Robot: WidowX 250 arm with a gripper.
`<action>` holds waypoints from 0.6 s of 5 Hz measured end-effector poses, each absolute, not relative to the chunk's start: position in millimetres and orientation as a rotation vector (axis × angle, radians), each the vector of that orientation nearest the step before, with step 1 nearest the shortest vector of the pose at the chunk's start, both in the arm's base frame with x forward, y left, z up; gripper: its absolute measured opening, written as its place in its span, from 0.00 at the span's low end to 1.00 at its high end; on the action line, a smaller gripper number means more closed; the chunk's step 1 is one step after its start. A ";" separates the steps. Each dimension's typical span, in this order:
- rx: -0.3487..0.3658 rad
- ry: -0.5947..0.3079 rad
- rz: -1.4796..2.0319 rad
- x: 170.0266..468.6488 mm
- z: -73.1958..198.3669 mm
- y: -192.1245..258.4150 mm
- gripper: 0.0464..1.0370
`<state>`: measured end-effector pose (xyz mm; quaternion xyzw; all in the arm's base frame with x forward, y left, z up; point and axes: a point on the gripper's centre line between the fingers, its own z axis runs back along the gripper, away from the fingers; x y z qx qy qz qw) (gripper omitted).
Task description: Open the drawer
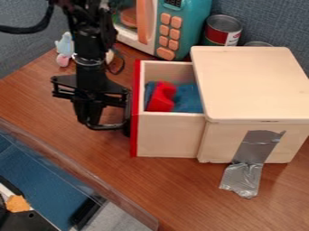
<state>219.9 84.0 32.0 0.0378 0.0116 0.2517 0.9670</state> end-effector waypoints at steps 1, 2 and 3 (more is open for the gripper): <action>0.086 0.031 0.512 214.0 32.8 89.4 0.10; 0.095 0.034 0.518 209.7 33.0 93.9 0.10; 0.100 0.041 0.539 204.3 32.2 93.5 0.10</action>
